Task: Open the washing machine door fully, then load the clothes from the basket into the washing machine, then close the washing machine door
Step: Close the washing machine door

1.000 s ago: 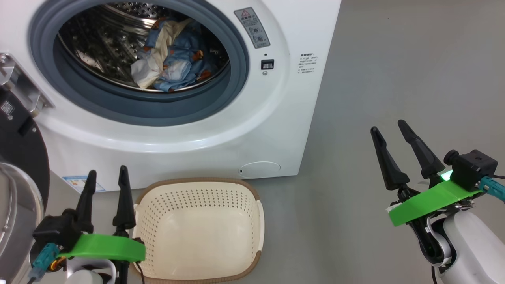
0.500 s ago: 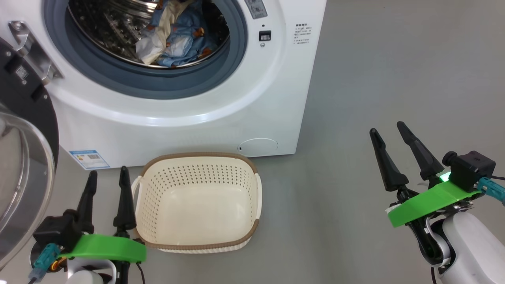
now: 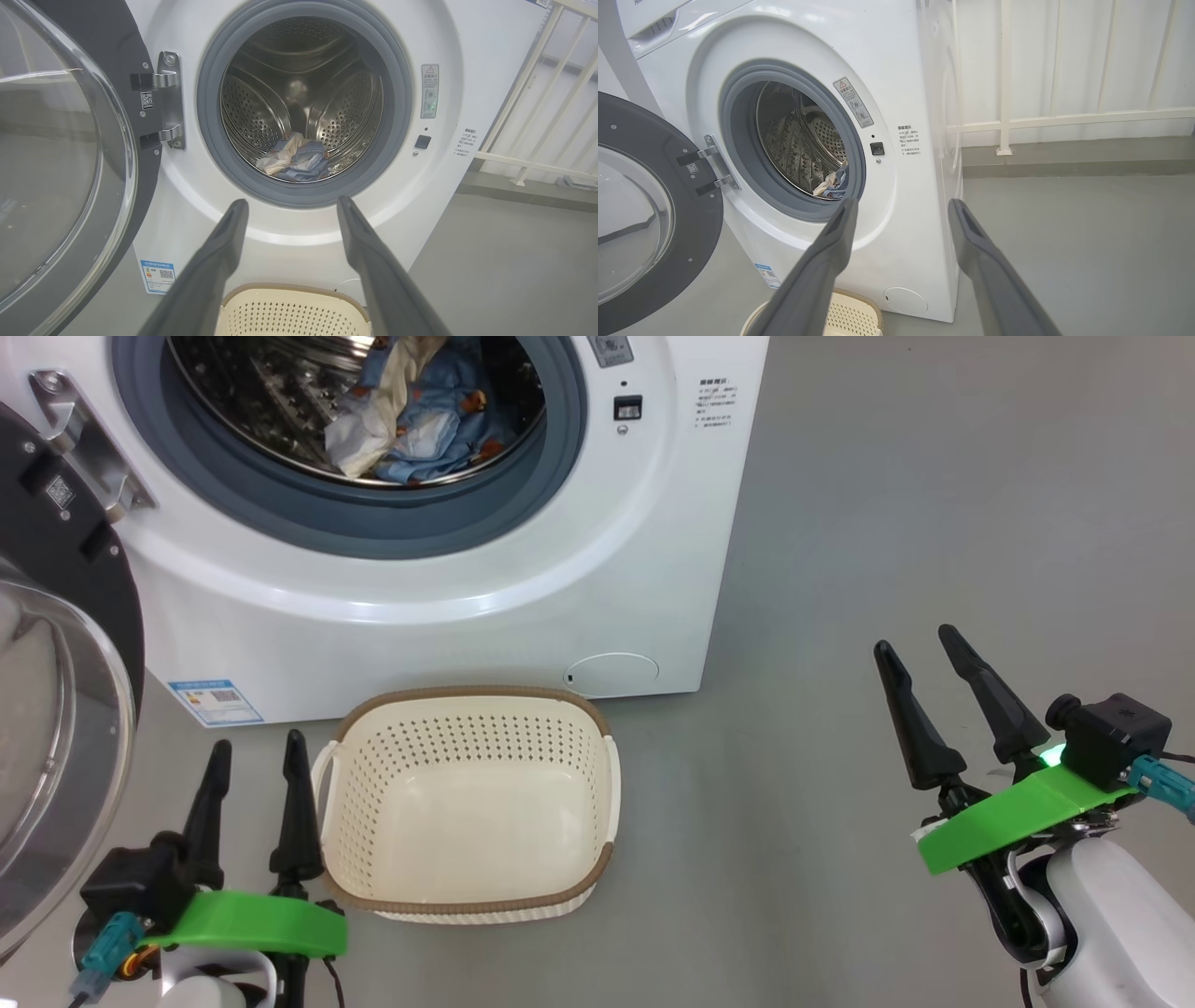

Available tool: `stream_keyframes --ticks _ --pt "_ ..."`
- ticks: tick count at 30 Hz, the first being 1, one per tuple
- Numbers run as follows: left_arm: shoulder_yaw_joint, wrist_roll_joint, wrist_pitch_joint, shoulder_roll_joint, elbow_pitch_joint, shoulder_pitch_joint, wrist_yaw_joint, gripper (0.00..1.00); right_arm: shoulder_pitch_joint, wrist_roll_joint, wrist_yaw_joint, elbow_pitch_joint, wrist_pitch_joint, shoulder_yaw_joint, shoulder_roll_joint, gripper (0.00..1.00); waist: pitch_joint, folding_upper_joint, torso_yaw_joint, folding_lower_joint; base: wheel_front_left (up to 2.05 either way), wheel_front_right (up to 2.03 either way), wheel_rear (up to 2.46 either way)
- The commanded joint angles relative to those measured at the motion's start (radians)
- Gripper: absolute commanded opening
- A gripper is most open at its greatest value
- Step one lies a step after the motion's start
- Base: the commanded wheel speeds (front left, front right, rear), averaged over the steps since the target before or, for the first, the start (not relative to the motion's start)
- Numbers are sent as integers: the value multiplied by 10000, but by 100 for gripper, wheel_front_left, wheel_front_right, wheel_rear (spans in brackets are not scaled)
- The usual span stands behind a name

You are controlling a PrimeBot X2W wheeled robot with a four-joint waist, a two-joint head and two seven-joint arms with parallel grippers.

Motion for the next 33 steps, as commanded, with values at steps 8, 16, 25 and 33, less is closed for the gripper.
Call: stream_keyframes --ticks 8,16,25,33 --pt "332 151 -63 142 -188 -52 -61 100 16 121 46 -176 -80 148 -109 100 -40 -1 13 0 0 0 0" --pt "338 183 -63 140 -170 -14 -77 100 49 125 46 -152 -80 192 -118 100 -137 -1 27 0 0 0 0" --pt "340 194 -63 132 -181 -6 -82 100 115 126 46 -145 -80 191 -134 100 -206 -1 160 0 0 0 0" --pt "301 244 -63 154 -151 62 -31 100 194 131 46 -119 -80 211 -117 100 -307 -1 642 0 0 0 0"
